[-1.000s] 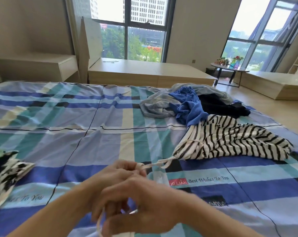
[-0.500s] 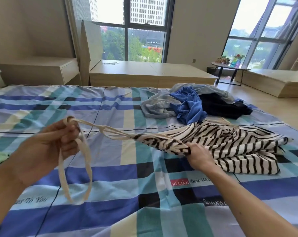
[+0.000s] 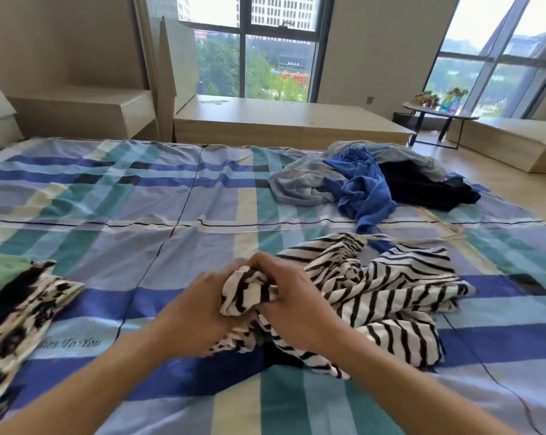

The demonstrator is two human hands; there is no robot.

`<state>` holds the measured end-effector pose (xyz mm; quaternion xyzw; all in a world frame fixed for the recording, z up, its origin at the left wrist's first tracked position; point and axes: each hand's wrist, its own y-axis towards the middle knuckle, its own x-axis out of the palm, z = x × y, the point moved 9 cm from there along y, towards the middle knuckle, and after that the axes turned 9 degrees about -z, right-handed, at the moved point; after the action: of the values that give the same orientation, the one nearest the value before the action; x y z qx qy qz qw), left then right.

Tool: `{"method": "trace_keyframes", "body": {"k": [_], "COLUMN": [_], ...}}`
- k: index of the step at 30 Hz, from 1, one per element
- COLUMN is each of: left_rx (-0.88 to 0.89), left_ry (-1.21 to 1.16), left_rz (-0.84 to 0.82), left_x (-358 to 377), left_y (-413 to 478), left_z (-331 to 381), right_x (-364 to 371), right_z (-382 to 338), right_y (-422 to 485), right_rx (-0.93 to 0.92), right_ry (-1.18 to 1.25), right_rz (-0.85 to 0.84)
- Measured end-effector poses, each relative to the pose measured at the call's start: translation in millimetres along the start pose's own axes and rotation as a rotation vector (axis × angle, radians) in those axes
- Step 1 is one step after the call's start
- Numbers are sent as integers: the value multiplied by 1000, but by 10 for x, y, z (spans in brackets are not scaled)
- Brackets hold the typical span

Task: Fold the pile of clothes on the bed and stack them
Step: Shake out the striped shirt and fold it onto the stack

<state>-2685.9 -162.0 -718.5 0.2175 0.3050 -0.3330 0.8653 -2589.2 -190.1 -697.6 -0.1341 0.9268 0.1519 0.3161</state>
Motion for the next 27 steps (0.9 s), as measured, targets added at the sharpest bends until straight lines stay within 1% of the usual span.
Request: {"method": "trace_keyframes", "body": {"k": [2, 3, 6, 8, 10, 11, 12, 14, 15, 17, 18, 20, 22, 24, 25, 26, 27], "left_rx": [-4, -11, -118, -249, -439, -540, -633, -721, -730, -771, -816, -900, -993, -979, -912, -793, -629], "left_ry": [59, 53, 43, 85, 104, 93, 98, 110, 95, 120, 196, 464, 714, 899, 958, 995, 959], "left_rz": [22, 43, 236, 439, 635, 697, 673, 554, 473, 232, 136, -37, -123, -117, -84, -58, -53], "left_x": [-164, -275, -766, -1180, -1532, -1648, -1682, -1635, -1538, -1265, -1170, -1058, -1028, -940, -876, -752, -588], "left_y": [3, -7, -103, -279, -541, -695, -804, -919, -908, -820, -778, -690, -654, -556, -471, -374, -294], "left_z": [-11, -32, -213, -511, -933, -1170, -1401, -1723, -1739, -1653, -1588, -1458, -1293, -978, -781, -574, -415], "right_x": [-31, -43, -19, 10, -10, -12, -4, 73, 128, 256, 311, 331, 294, 228, 195, 159, 131], "right_z": [92, 218, 582, 809, 976, 1048, 1112, 1240, 1298, 1349, 1354, 1313, 1236, 1205, 1201, 1169, 1109], "right_y": [-37, -53, -121, -194, -244, -260, -276, -306, -310, -309, -297, -215, -116, -68, -49, -32, -23], "right_rx": [13, 54, 137, 200, 253, 285, 321, 391, 413, 430, 428, 393, 337, 321, 326, 333, 335], "right_ry": [-12, -34, -221, -380, -517, -562, -585, -602, -621, -693, -741, -787, -714, -598, -498, -331, -92], "right_rz": [-11, -51, -282, -413, -448, -456, -469, -519, -546, -588, -598, -545, -475, -432, -403, -359, -309]}}
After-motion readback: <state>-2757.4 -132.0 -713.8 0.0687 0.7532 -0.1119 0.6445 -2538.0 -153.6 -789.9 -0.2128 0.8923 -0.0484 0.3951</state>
